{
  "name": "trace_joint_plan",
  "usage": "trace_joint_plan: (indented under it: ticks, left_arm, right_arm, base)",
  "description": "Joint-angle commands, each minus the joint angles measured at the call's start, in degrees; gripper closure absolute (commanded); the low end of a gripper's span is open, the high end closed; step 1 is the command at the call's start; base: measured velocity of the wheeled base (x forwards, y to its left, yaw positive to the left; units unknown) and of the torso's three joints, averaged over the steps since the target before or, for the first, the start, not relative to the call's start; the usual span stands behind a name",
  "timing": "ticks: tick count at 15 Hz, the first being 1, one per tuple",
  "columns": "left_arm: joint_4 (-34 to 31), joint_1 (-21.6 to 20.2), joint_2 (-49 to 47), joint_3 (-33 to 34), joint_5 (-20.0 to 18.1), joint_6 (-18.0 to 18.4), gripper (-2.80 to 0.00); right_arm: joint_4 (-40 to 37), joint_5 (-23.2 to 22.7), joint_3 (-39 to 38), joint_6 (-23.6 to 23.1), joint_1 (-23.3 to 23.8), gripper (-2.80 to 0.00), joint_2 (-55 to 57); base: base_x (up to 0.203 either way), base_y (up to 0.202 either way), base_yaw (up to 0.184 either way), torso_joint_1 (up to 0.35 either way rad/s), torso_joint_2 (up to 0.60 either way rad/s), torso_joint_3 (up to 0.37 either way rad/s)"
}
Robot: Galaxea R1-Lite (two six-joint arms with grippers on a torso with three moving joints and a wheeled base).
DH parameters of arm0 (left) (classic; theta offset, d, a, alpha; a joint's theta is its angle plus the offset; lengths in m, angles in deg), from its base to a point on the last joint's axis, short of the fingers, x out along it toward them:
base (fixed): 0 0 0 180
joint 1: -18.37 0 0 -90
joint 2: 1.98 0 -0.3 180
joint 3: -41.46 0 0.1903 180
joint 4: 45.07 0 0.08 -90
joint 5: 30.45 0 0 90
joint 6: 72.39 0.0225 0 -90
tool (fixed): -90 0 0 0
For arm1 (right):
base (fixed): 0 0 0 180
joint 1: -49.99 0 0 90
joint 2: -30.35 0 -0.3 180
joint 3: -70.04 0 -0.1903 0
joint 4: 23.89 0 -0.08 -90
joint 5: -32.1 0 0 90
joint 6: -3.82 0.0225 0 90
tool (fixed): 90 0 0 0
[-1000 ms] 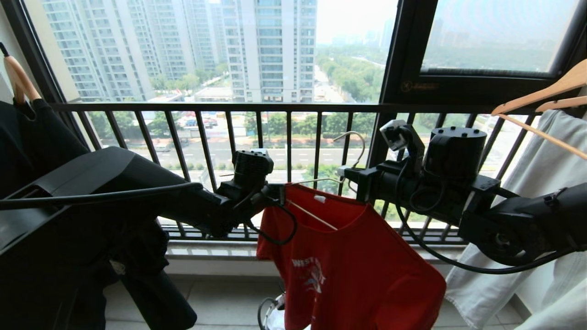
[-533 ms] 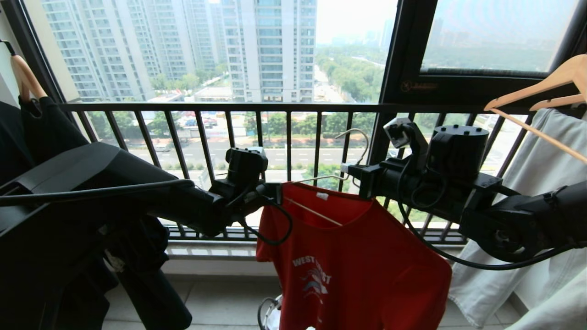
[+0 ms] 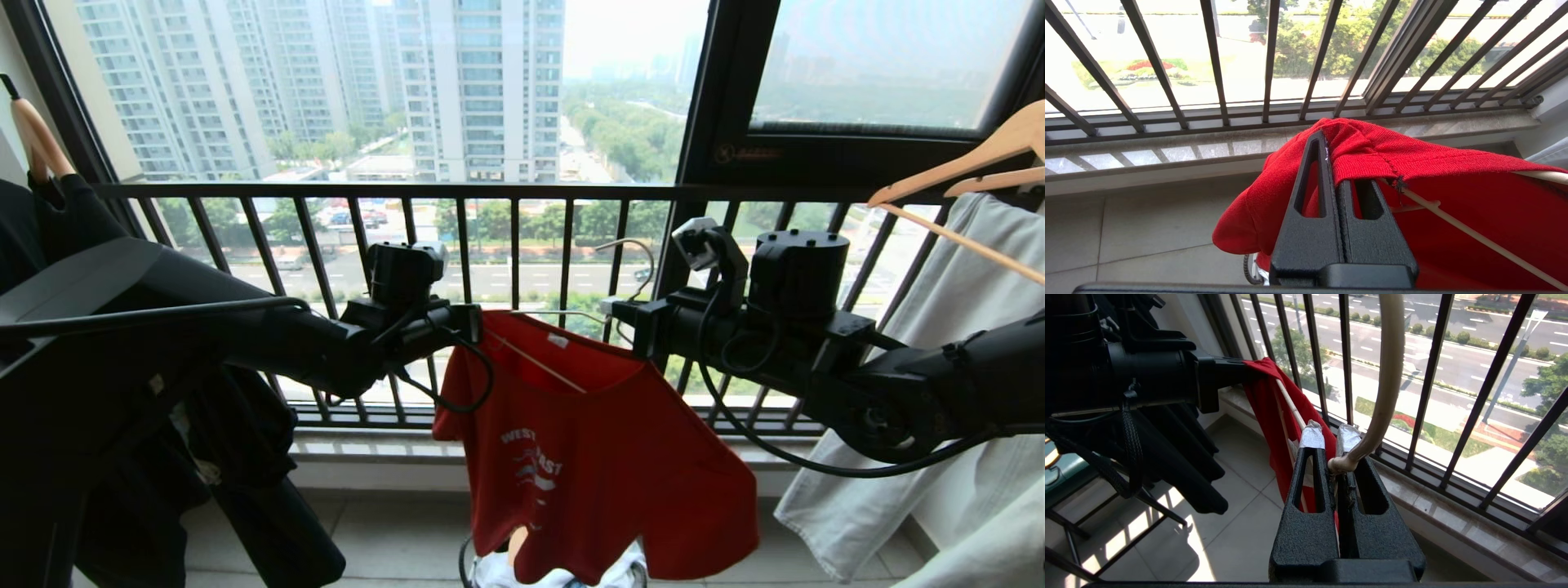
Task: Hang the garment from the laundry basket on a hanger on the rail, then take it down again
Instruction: Take the clothes off the clothes rack
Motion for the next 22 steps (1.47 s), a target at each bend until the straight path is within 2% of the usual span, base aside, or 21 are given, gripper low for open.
trace_joint_plan:
  ticks: [1,5,7,8,17,22]
  left_arm:
    - [-0.3,-0.4,-0.7,0.0,0.5,0.0,0.0]
    - [0.0,1.6,-0.6,0.7,0.7,-0.1,0.0]
    - [0.3,3.9,-0.6,2.2,0.7,-0.2,0.0]
    - [0.3,5.0,-0.5,3.1,0.7,-0.2,-2.8]
    - [0.4,7.5,-0.8,4.7,1.7,1.1,-2.8]
    - [2.6,8.3,-3.0,2.8,11.1,4.2,-2.8]
  right_arm:
    - [0.4,0.0,0.0,0.0,0.1,0.0,0.1]
    - [0.5,-0.1,-0.2,0.0,-0.1,0.0,0.0]
    - [0.4,-0.1,-0.3,0.0,-0.7,0.0,0.0]
    - [0.5,-0.1,-0.3,0.0,-0.7,0.0,-0.1]
    - [0.4,-0.1,-0.2,0.0,-0.7,0.0,-0.6]
    - [0.4,-0.1,-0.2,0.0,-0.7,0.0,-0.5]
  base:
    - [0.0,0.0,0.0,0.0,0.0,0.0]
    - [0.0,0.0,0.0,0.0,0.0,0.0]
    - [0.0,0.0,0.0,0.0,0.0,0.0]
    - [0.0,0.0,0.0,0.0,0.0,0.0]
    - [0.0,0.0,0.0,0.0,0.0,0.0]
    - [0.0,0.0,0.0,0.0,0.0,0.0]
